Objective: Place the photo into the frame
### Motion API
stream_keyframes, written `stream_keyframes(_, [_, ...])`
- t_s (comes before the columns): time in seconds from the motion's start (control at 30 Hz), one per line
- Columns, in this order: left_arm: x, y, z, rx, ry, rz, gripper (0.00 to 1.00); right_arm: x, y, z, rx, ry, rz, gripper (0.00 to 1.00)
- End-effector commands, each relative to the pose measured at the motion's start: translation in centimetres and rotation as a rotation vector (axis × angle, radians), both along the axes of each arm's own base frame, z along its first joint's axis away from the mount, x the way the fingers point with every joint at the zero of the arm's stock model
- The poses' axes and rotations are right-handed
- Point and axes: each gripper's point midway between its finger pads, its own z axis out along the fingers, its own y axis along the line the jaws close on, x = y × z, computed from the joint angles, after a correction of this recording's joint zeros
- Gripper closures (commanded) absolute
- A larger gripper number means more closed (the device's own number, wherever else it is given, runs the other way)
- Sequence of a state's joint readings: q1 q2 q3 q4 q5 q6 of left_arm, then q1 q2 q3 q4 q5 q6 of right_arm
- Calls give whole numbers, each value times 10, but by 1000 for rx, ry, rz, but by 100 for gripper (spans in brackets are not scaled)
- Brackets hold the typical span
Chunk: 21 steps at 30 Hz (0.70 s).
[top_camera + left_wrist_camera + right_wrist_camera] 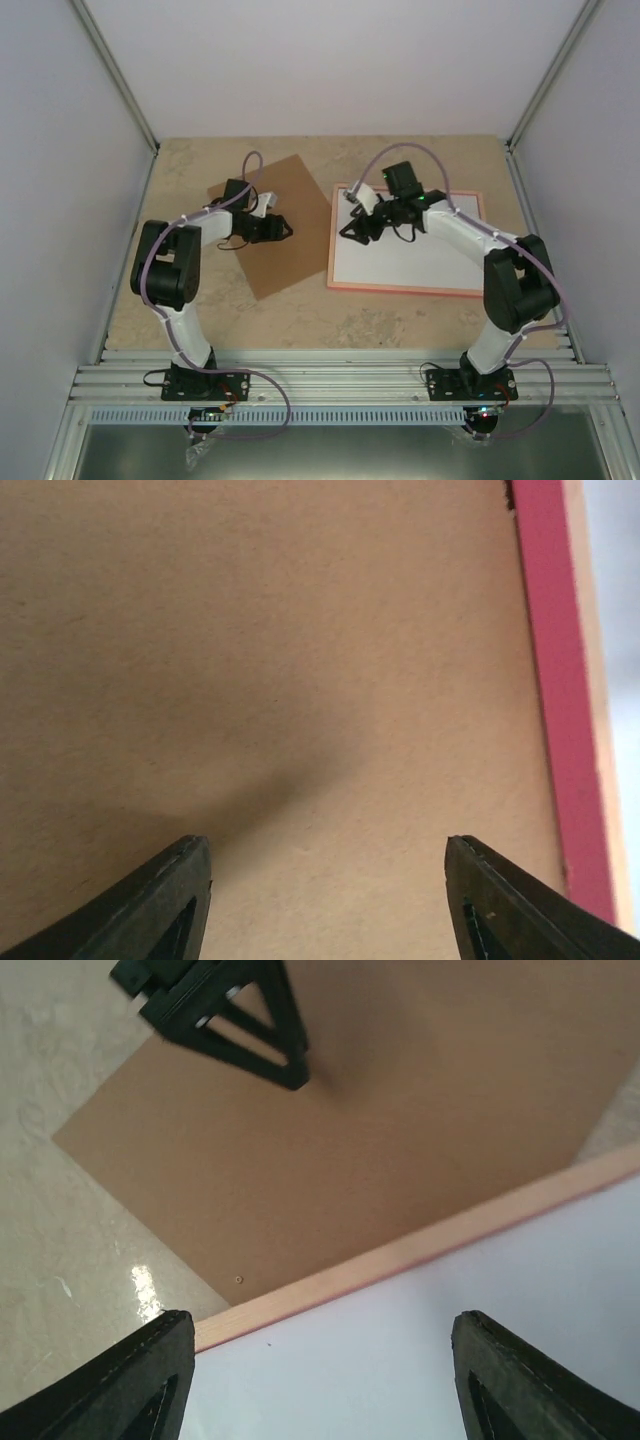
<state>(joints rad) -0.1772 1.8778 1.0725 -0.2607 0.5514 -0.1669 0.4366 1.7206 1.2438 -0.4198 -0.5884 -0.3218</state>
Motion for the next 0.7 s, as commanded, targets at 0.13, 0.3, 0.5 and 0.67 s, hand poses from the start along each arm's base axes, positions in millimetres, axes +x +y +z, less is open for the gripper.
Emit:
stream_keyframes(0.13, [-48, 77, -57, 309, 174, 51, 37, -38, 70, -19, -142, -231, 279, 28])
stream_keyframes(0.3, [-46, 81, -57, 315, 170, 51, 38, -81, 101, -55, -230, -275, 549, 23])
stream_keyframes(0.5, [-41, 83, -57, 329, 165, 53, 38, -102, 114, -98, -350, -290, 719, 20])
stream_keyframes(0.67, [-46, 88, -59, 362, 165, 51, 41, -97, 107, -121, -473, -276, 731, 22])
